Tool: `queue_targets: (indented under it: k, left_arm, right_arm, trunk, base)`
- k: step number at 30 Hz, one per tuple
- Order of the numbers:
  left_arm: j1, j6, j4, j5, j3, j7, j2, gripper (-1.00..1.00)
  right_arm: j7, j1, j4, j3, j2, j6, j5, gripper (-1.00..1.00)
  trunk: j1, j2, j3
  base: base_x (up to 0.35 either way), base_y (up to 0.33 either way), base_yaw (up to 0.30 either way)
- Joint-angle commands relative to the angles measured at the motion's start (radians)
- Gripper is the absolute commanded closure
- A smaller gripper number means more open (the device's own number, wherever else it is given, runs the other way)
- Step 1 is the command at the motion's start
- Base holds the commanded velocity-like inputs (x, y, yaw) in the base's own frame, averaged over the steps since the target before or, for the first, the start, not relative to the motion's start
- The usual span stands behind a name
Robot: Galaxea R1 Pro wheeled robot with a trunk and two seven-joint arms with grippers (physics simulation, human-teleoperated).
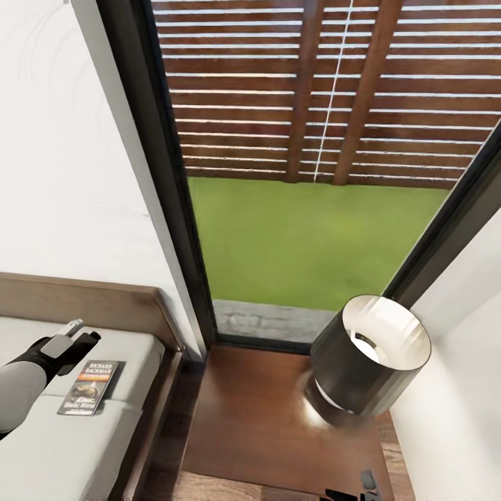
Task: In the bedroom, move the book from the bed onto either nightstand, and place the two sandals side by side next to the bed.
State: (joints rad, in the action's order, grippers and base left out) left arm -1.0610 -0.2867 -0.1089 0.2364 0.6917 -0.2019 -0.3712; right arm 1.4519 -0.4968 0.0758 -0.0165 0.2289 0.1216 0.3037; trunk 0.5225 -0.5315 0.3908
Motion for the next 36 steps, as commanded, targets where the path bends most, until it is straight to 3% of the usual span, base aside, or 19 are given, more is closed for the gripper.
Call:
queue_targets:
  k: [1, 36]
  left_arm:
    - [0.0, -0.005, -0.002, 0.011, -0.004, -0.005, 0.0, -1.0]
    - [0.0, -0.003, -0.002, 0.011, -0.004, -0.005, 0.0, -1.0]
  right_arm:
    - [0.002, -0.002, 0.004, -0.002, 0.0, 0.01, 0.003, -1.0]
    - [0.001, -0.002, 0.004, -0.002, 0.0, 0.01, 0.003, -1.0]
  trunk:
    - [0.0, -0.002, 0.003]
    - [0.0, -0.002, 0.058]
  base:
    - [0.0, 0.0, 0.0]
    - [0.0, 0.0, 0.0]
